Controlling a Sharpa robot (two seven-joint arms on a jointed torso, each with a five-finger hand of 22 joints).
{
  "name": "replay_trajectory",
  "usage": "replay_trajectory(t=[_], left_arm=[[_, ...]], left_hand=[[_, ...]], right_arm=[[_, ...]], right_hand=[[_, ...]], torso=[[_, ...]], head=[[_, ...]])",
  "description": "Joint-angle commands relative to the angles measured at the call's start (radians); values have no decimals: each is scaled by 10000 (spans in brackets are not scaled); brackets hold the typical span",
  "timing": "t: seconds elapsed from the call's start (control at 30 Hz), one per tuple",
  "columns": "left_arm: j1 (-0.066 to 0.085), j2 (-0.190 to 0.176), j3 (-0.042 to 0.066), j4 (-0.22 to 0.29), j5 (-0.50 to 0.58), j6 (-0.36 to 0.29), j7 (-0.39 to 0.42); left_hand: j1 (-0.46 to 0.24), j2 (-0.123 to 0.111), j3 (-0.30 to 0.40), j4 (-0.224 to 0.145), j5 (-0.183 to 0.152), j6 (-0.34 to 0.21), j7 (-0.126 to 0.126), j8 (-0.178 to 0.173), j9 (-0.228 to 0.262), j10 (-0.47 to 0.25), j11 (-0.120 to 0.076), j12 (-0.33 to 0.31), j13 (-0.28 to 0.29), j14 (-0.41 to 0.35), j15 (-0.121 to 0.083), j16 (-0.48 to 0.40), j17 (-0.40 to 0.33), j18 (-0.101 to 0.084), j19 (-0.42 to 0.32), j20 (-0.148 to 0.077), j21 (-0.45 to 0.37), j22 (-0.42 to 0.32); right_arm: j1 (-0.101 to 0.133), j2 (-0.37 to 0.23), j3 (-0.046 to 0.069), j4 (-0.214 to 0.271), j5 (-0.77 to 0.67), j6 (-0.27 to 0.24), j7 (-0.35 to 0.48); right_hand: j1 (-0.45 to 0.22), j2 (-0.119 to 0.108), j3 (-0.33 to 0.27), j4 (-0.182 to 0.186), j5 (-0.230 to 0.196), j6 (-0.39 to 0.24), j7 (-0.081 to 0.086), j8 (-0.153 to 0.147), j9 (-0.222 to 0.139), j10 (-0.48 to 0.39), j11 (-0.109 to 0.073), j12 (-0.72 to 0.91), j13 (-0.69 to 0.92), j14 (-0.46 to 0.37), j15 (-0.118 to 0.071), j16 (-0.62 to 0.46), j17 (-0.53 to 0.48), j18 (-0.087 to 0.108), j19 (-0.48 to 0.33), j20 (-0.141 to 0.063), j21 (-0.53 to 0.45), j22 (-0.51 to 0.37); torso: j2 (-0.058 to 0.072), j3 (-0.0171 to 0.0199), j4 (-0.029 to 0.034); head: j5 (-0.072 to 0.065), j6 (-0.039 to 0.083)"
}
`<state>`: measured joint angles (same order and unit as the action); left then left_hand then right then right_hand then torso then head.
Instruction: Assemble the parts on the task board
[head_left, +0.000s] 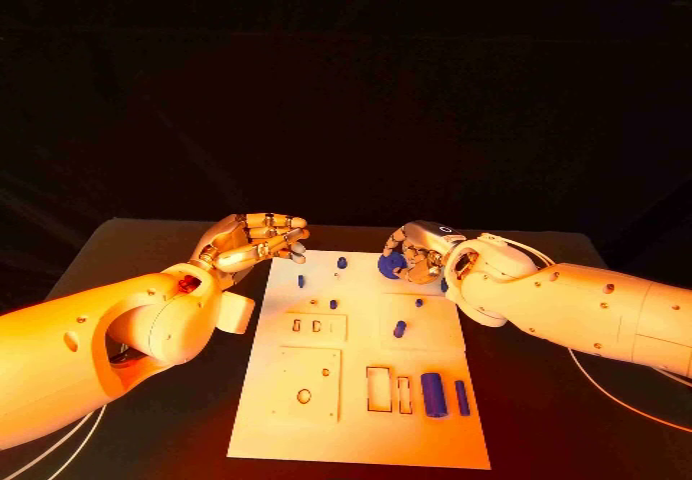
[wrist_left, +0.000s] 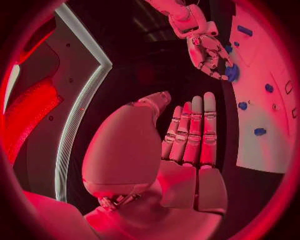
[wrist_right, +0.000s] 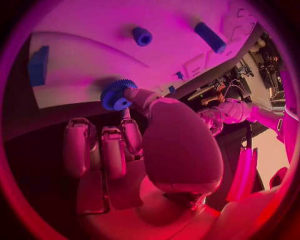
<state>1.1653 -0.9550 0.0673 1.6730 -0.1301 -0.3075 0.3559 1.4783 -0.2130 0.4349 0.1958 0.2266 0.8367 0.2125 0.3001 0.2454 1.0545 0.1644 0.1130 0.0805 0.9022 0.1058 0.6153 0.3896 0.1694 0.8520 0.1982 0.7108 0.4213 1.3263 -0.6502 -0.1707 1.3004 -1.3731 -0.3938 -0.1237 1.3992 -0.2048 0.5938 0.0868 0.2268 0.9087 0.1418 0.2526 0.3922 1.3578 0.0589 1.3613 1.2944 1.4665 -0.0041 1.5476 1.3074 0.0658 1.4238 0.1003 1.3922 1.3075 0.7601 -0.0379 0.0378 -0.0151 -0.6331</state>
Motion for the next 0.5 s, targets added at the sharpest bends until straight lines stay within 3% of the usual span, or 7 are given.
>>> replay_trajectory(t=[0.03,0.2,0.3,0.5], left_arm=[[12,39,7,11,-26,183,46],[12,60,7,9,-25,196,36],[12,64,7,3,-25,196,32],[12,112,7,-5,-24,210,26]], left_hand=[[12,108,-16,-34,-47,-71,185,-31,12,-55,49,-53,15,9,48,-58,15,72,-65,-9,40,8],[12,108,-16,-34,-47,-71,185,-31,12,-55,49,-53,15,9,48,-58,15,72,-65,-9,40,8],[12,108,-16,-34,-47,-71,185,-31,12,-55,49,-53,15,9,48,-58,15,72,-65,-9,40,8],[12,108,-16,-34,-47,-71,185,-31,12,-55,49,-53,15,9,48,-58,15,72,-65,-9,40,8]], right_arm=[[45,136,7,188,-742,-376,-202],[75,357,9,501,-920,-426,-387],[82,539,10,652,-972,-435,-475],[85,990,11,629,-1009,-409,-518]], right_hand=[[-104,2,75,4,-32,375,-30,672,316,71,-35,26,-2,916,-93,22,2087,-100,37,-52,30,646],[-201,-29,102,-6,-36,341,-29,673,320,80,-36,23,0,913,-99,16,2073,-98,33,-59,21,643],[-311,-56,125,-7,-40,300,-24,670,321,92,-35,24,8,914,-99,17,2076,-101,42,-63,28,657],[-375,-70,131,-4,-43,279,-22,669,322,98,-32,25,13,912,-98,14,2068,-100,38,-64,19,652]], torso=[[6,-7,4],[13,-12,32],[12,-17,14],[5,-31,7]], head=[[3,44],[35,-4],[54,-14],[49,15]])
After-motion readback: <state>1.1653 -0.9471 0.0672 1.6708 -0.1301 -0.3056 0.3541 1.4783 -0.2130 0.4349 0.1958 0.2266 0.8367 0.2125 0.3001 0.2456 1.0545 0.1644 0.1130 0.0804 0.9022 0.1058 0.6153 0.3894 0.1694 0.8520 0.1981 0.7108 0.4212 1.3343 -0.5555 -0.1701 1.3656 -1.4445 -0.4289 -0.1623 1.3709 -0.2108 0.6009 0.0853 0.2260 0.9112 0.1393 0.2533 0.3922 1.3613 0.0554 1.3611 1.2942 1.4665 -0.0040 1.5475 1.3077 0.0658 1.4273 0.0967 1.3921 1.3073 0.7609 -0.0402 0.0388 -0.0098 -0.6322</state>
